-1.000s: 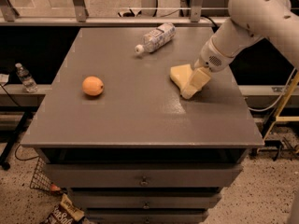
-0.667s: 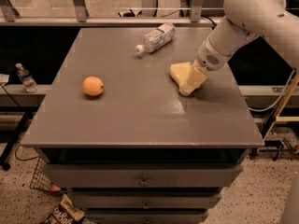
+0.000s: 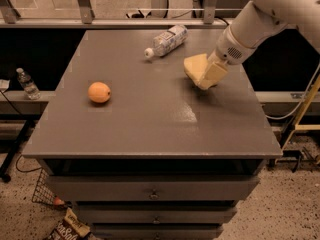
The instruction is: Move sponge near orange
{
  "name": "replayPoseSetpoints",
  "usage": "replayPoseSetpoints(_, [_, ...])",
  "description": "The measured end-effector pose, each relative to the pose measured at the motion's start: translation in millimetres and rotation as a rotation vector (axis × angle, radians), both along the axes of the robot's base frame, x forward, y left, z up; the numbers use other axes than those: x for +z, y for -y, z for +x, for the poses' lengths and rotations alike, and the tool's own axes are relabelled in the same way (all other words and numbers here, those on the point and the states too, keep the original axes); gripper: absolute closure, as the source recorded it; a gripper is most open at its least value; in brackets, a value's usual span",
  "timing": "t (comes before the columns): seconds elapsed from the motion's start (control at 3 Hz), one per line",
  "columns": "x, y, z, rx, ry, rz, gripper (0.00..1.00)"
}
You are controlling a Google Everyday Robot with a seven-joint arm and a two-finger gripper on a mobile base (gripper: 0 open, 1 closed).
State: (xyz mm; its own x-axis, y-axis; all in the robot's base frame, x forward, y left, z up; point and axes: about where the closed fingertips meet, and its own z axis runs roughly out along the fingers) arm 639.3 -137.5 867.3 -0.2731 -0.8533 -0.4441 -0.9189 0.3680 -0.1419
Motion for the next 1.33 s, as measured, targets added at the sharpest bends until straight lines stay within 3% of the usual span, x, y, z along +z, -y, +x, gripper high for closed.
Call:
replayPoseSetpoints(0.33, [-1, -1, 0, 0.003, -0.002, 0.000, 1.00])
replayPoseSetpoints(0.67, [-1, -1, 0, 0.003, -0.002, 0.000, 1.00])
replayPoseSetpoints(1.0, [1, -30, -3, 0.084, 0.019, -0.002, 1.00])
replayPoseSetpoints(1.33, [1, -72, 1, 0.205, 0.028, -0.022, 1.00])
